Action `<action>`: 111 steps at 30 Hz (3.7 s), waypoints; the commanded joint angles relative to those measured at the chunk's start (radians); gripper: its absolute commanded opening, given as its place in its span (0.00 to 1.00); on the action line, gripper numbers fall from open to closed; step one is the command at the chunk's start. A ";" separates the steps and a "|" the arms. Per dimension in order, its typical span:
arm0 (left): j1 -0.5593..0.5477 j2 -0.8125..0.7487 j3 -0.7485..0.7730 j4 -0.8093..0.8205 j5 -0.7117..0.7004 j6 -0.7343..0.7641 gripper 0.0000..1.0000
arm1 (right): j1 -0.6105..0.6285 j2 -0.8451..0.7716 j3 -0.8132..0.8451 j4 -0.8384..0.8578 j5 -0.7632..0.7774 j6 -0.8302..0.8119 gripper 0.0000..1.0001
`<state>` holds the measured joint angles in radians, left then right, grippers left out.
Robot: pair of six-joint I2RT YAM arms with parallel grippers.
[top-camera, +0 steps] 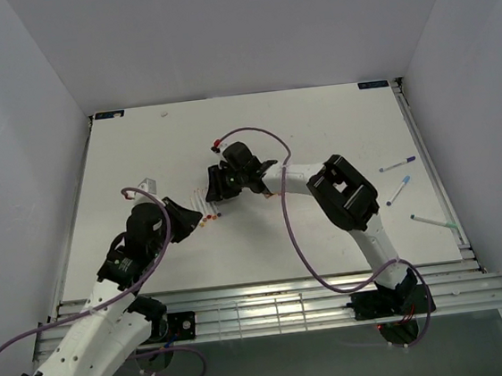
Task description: Open the pen caps
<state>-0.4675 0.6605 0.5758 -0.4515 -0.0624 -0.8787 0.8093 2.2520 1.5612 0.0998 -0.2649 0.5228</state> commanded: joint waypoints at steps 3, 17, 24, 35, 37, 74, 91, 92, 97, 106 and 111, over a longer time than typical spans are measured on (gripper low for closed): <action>0.004 0.077 -0.001 0.083 0.122 0.037 0.00 | -0.048 -0.186 -0.091 0.040 0.004 -0.021 0.47; -0.003 0.476 -0.002 0.442 0.401 0.014 0.00 | -0.323 -0.762 -0.556 -0.087 0.067 -0.072 0.48; -0.026 0.847 0.182 0.547 0.466 0.014 0.00 | -0.565 -1.020 -0.765 -0.158 -0.022 -0.098 0.48; -0.031 1.177 0.392 0.559 0.475 0.014 0.04 | -0.642 -1.120 -0.846 -0.196 -0.054 -0.133 0.48; -0.033 1.202 0.406 0.563 0.472 0.009 0.08 | -0.651 -1.117 -0.856 -0.195 -0.057 -0.133 0.48; -0.043 0.832 0.230 0.462 0.466 0.037 0.57 | -0.918 -0.771 -0.621 -0.324 0.335 -0.070 0.48; -0.046 0.725 0.269 0.284 0.443 0.076 0.58 | -0.949 -0.335 -0.132 -0.644 0.697 0.267 0.48; -0.046 0.735 0.272 0.286 0.444 0.076 0.58 | -0.947 -0.335 -0.130 -0.647 0.714 0.275 0.47; -0.048 0.783 0.291 0.289 0.455 0.069 0.58 | -0.949 -0.336 -0.153 -0.646 0.753 0.301 0.47; -0.056 0.792 0.292 0.300 0.452 0.066 0.58 | -0.950 -0.339 -0.222 -0.637 0.783 0.333 0.46; -0.056 0.794 0.279 0.301 0.452 0.075 0.58 | -0.950 -0.302 -0.242 -0.626 0.783 0.338 0.45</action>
<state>-0.5175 1.4647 0.8398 -0.1574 0.3916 -0.8154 -0.1390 1.9305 1.3315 -0.5285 0.4744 0.8310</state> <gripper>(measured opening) 0.580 0.455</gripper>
